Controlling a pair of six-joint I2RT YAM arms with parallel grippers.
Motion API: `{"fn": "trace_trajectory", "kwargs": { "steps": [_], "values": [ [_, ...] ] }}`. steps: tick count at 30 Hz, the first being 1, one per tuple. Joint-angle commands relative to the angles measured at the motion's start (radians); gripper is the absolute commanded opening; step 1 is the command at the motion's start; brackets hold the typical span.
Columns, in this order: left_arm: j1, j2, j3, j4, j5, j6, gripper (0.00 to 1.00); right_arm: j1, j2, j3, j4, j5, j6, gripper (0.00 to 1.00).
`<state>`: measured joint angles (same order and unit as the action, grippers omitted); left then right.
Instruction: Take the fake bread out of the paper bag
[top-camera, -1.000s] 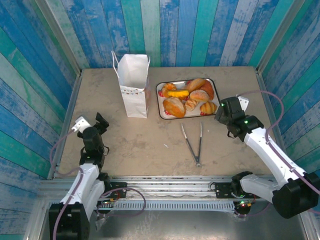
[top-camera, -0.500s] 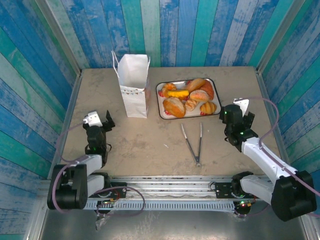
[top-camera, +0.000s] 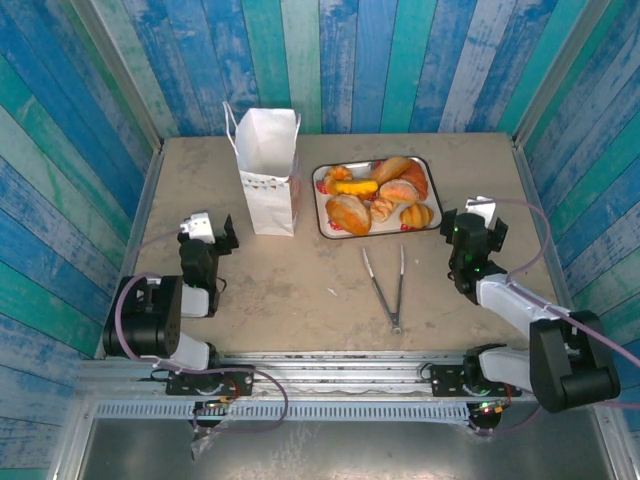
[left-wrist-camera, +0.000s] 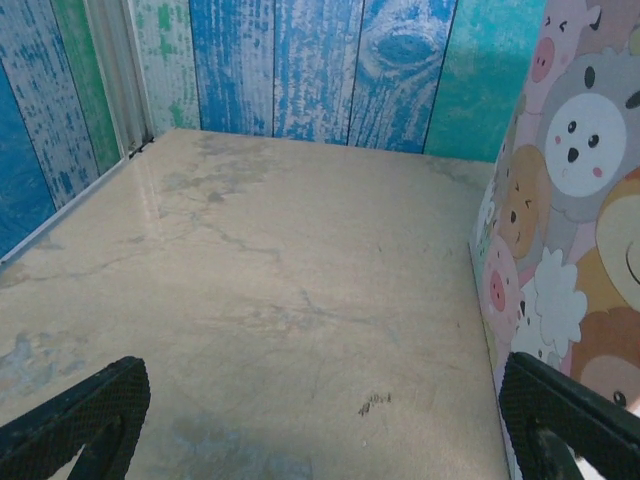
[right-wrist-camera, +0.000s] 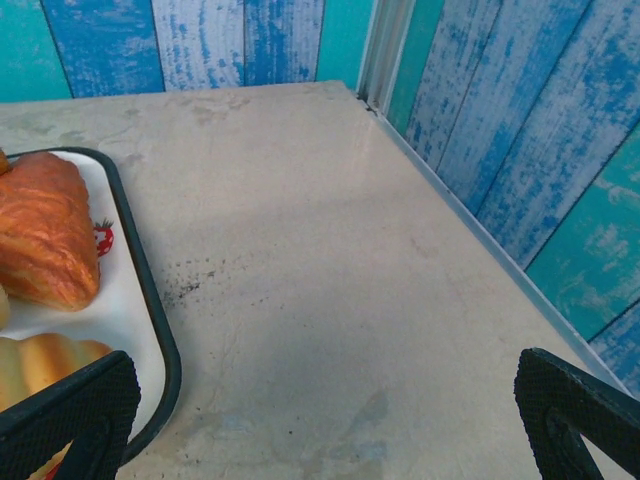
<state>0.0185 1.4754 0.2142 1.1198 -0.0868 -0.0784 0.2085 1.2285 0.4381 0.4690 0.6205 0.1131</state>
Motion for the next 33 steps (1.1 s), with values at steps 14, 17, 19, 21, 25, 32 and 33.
{"fn": "trace_trajectory", "kwargs": {
  "steps": [14,17,19,21,25,32,33],
  "values": [
    [-0.019,0.023,0.049,-0.036,-0.012,0.034,0.94,-0.064,0.228,-0.046,0.352,-0.256,-0.137,1.0],
    [-0.019,0.025,0.058,-0.051,0.013,0.044,0.94,-0.099,0.316,-0.058,0.469,-0.368,-0.149,1.0],
    [-0.019,0.026,0.061,-0.055,0.028,0.051,0.94,-0.118,0.293,-0.082,0.476,-0.422,-0.149,1.0],
    [-0.019,0.026,0.061,-0.055,0.028,0.051,0.94,-0.128,0.279,-0.067,0.424,-0.437,-0.138,1.0],
    [-0.019,0.026,0.061,-0.055,0.028,0.052,0.94,-0.128,0.285,-0.052,0.405,-0.434,-0.138,1.0],
    [-0.019,0.026,0.061,-0.055,0.028,0.052,0.94,-0.127,0.281,-0.045,0.387,-0.438,-0.143,1.0],
    [-0.019,0.025,0.061,-0.055,0.028,0.052,0.94,-0.127,0.281,-0.045,0.385,-0.437,-0.144,1.0]
  ]
}}
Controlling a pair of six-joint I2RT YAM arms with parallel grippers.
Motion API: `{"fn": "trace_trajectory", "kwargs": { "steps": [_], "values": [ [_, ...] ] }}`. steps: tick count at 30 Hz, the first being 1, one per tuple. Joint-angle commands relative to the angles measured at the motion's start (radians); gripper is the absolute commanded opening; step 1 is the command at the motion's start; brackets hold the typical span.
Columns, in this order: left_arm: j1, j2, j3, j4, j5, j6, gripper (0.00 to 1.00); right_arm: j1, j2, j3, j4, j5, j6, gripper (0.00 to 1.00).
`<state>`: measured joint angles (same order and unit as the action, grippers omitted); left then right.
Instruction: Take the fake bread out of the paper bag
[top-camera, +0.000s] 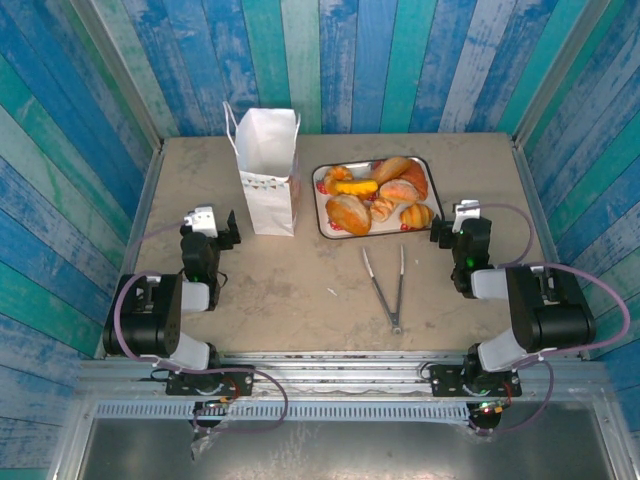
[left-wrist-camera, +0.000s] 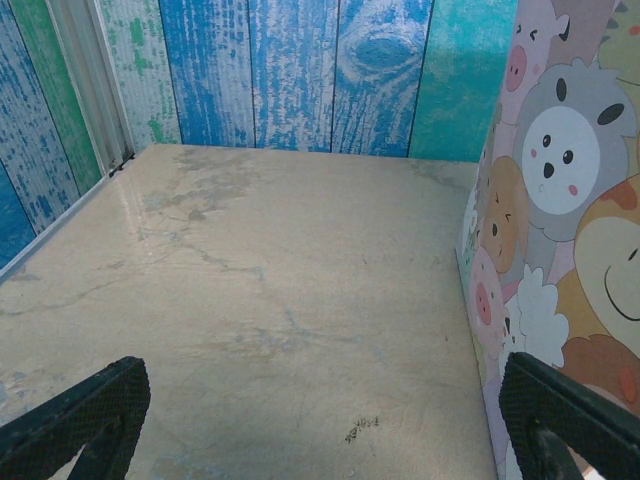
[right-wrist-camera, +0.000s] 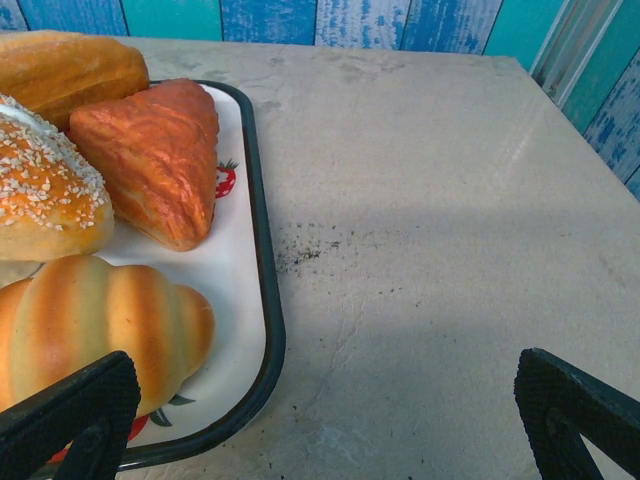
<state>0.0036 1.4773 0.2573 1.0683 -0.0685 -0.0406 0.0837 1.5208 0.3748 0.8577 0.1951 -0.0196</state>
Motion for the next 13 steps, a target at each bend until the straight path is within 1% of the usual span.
{"fn": "trace_trajectory", "kwargs": {
  "steps": [1,13],
  "values": [
    [-0.004,0.024,0.018,-0.004,0.009,0.014,0.94,-0.002,-0.012,0.018,-0.003,-0.011,-0.011,1.0],
    [-0.004,0.024,0.017,-0.002,0.019,0.018,0.94,-0.002,-0.012,0.018,-0.002,-0.01,-0.011,1.0]
  ]
}}
